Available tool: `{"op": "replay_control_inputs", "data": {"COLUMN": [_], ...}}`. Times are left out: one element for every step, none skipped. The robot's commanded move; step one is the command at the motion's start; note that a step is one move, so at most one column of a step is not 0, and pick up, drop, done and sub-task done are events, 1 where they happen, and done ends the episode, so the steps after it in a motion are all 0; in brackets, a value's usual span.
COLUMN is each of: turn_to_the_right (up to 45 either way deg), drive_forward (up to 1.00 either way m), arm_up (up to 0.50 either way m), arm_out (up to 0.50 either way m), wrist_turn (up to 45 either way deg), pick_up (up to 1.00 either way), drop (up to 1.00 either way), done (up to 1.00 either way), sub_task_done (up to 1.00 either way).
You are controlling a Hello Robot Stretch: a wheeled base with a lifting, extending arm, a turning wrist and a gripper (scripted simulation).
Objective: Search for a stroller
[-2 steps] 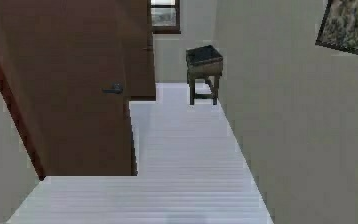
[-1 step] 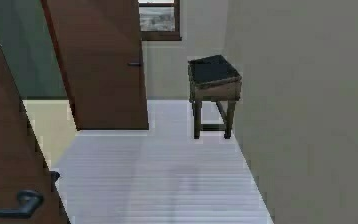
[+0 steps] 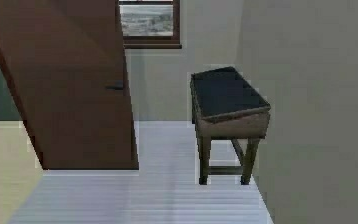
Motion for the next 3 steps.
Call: {"op": "replay_control_inputs", "data": {"turn_to_the_right": [-45.0, -9.0, 0.0], "drive_forward": [0.0, 0.0, 0.35], "arm_up": [0.0, 0.0, 0.0], "arm_out": [0.0, 0.0, 0.0], "wrist_turn": [0.0, 0.0, 0.0], "pick_up": [0.0, 0.0, 0.0], "drop": [0.0, 0.0, 0.0], "done": [0.0, 0.0, 0.0], "sub_task_done": [0.0, 0.0, 0.0]}}
